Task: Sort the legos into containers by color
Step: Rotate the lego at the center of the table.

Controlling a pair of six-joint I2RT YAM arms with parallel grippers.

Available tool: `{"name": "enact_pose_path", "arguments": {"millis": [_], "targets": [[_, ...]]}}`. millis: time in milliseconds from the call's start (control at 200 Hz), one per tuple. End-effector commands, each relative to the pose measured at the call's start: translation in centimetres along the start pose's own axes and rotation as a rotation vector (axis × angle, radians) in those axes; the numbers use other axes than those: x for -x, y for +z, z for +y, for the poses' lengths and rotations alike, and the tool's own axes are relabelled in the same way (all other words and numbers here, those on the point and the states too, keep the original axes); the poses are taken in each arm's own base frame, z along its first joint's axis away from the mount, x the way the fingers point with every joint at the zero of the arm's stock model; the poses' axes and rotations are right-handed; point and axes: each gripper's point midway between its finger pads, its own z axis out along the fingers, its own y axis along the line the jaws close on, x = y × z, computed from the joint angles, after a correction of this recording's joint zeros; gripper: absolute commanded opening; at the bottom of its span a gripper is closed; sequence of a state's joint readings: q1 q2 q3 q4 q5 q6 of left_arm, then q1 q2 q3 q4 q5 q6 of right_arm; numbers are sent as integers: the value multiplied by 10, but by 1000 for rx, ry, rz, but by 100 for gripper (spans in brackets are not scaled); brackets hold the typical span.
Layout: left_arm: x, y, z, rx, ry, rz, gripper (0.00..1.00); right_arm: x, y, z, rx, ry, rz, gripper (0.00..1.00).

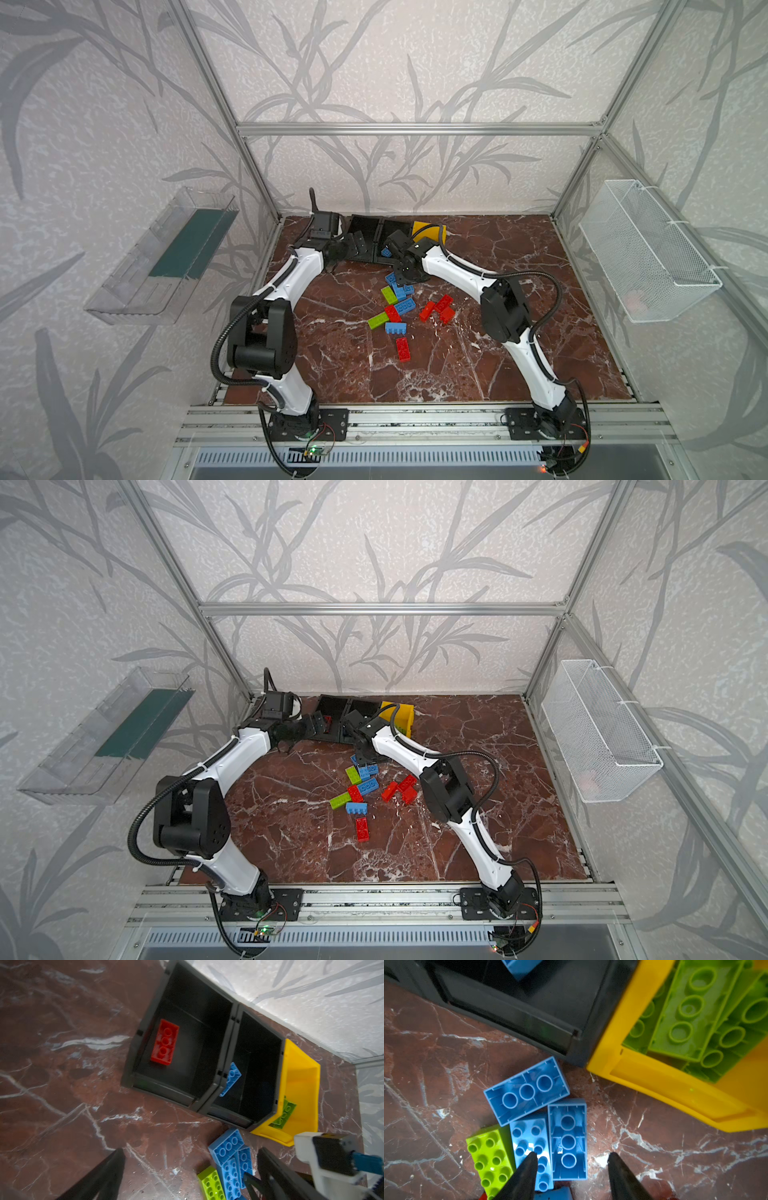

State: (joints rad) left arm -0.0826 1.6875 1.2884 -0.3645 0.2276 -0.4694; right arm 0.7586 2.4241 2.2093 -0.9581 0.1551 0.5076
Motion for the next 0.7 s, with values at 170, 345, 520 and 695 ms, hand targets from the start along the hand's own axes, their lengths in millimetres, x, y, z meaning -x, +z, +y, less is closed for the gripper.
{"name": "enact_pose_path", "arguments": {"millis": [170, 345, 520, 695], "targets": [[5, 3, 25, 8, -107, -69, 98, -23, 6, -5, -20, -73, 231, 50], [-3, 4, 26, -15, -130, -45, 97, -33, 2, -10, 13, -67, 299, 47], [-7, 9, 27, -23, -129, -23, 97, -60, 1, -21, -32, -11, 383, 46], [-6, 11, 25, -45, -139, -18, 96, -67, 3, -27, -65, 4, 377, 43]]}}
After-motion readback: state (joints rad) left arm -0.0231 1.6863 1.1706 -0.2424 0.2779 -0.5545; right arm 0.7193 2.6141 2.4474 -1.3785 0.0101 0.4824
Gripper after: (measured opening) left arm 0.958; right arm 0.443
